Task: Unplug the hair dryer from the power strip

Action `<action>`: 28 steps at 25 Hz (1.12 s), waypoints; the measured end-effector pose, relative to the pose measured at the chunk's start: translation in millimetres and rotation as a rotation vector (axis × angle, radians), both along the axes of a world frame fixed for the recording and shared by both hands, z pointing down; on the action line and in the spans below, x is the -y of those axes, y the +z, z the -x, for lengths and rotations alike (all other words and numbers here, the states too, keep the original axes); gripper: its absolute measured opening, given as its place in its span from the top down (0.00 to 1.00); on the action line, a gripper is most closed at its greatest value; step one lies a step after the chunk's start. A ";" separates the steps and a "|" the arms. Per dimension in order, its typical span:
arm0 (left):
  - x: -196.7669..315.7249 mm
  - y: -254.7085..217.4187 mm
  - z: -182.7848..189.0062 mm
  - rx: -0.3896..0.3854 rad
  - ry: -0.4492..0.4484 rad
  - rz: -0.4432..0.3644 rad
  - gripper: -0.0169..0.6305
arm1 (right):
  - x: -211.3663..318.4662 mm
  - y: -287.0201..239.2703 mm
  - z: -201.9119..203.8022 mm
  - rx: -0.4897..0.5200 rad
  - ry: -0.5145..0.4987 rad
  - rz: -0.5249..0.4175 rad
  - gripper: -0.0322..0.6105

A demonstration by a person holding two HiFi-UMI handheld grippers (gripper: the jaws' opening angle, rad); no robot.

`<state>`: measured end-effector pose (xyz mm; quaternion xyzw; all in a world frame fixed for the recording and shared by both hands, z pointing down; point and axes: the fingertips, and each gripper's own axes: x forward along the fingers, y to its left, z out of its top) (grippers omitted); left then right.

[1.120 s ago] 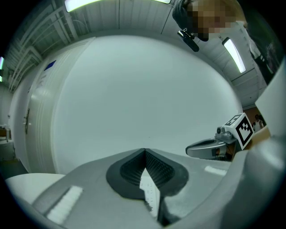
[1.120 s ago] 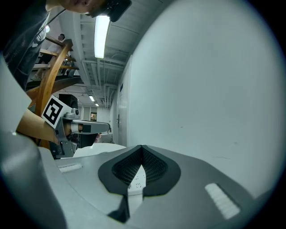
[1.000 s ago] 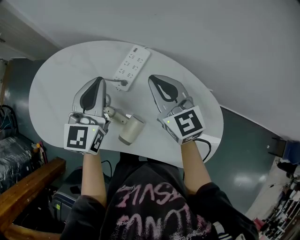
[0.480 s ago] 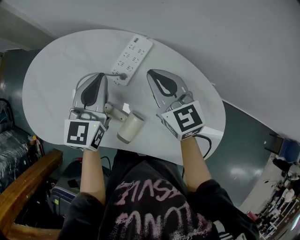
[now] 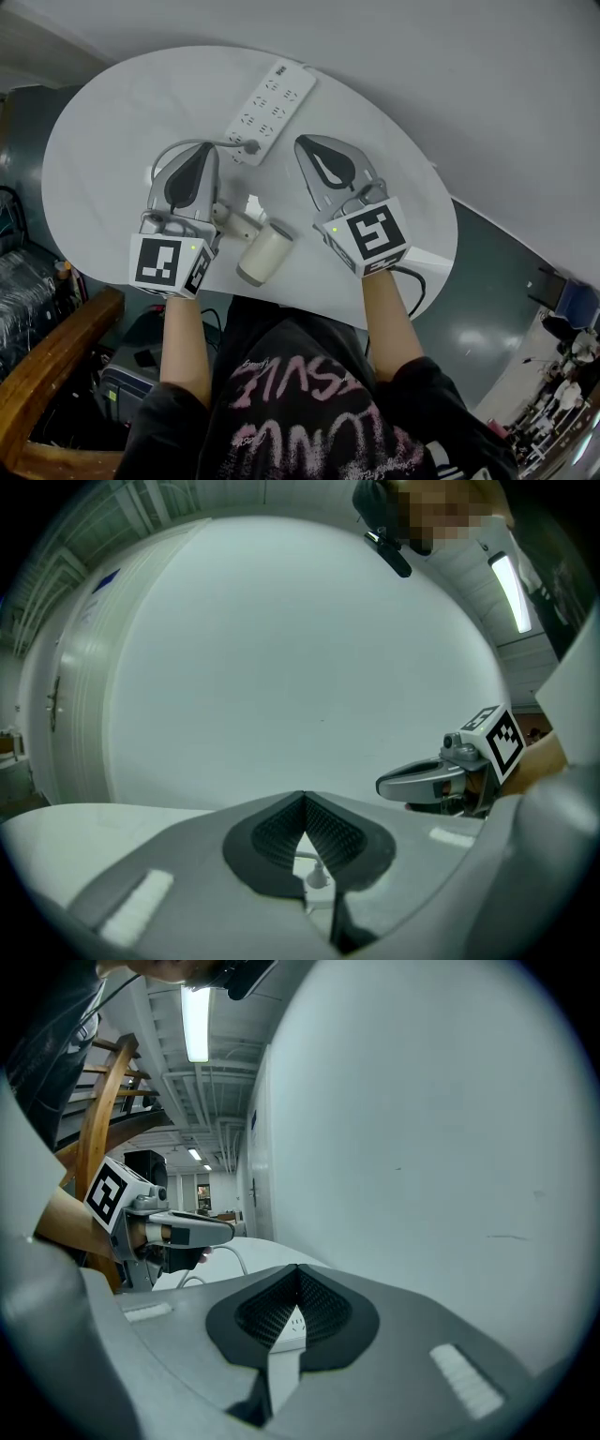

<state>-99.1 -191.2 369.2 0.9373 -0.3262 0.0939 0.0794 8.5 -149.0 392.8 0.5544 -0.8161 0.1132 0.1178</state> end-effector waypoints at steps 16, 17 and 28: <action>-2.7 8.5 -21.3 0.098 0.097 -0.002 0.97 | 3.1 1.8 -2.5 0.015 0.011 -0.005 0.94; -3.7 9.7 -20.4 0.097 0.091 0.004 0.97 | 3.1 2.1 -2.3 0.015 0.010 -0.004 0.94; -21.6 26.0 -6.5 0.124 0.059 0.075 0.93 | 6.5 -2.2 4.0 0.004 -0.016 -0.009 0.94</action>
